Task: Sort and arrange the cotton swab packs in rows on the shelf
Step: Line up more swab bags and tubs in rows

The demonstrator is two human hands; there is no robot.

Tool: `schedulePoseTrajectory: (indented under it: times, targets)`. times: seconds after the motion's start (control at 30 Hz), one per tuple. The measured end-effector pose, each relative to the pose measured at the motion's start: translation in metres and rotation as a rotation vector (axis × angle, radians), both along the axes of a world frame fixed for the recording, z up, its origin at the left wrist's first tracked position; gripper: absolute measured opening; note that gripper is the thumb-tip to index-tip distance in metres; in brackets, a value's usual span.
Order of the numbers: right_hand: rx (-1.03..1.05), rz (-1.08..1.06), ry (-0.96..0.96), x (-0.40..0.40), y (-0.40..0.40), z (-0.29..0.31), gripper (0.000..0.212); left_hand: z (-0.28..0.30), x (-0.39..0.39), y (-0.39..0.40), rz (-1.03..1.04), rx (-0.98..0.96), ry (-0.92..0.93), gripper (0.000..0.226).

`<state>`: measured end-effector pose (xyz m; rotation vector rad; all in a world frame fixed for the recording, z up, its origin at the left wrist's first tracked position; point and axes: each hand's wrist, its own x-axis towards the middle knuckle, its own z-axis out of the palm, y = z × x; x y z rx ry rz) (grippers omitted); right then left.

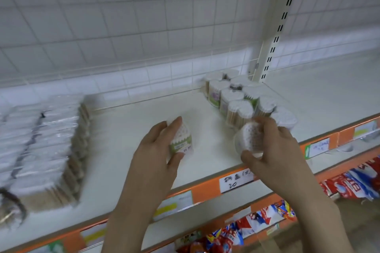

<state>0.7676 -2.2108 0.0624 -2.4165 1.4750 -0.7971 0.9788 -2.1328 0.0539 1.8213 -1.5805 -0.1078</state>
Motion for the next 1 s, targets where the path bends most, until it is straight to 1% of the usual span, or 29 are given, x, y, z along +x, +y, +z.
schedulePoseTrajectory:
  times: [0.1, 0.27, 0.4, 0.6, 0.77, 1.0]
  targets:
    - [-0.028, 0.033, 0.053, -0.019, -0.022, -0.003, 0.055, -0.005, -0.03, -0.022, 0.004, 0.019, 0.015, 0.068]
    - [-0.089, 0.13, 0.161, -0.034, -0.052, -0.013, 0.057, -0.013, -0.065, -0.044, -0.011, 0.043, 0.02, 0.067]
    - [-0.102, 0.201, 0.145, -0.033, -0.066, -0.015, 0.056, -0.017, -0.07, -0.05, 0.054, 0.064, -0.003, 0.065]
    - [-0.084, 0.287, 0.155, -0.033, -0.087, -0.011, 0.051, -0.019, -0.07, -0.052, 0.14, 0.066, 0.068, 0.06]
    - [-0.048, 0.359, 0.107, -0.037, -0.095, -0.009, 0.046, -0.023, -0.07, -0.055, 0.176, 0.073, 0.058, 0.06]
    - [-0.009, 0.462, 0.147, -0.045, -0.101, -0.005, 0.041, -0.025, -0.074, -0.064, 0.19, 0.03, 0.056, 0.06]
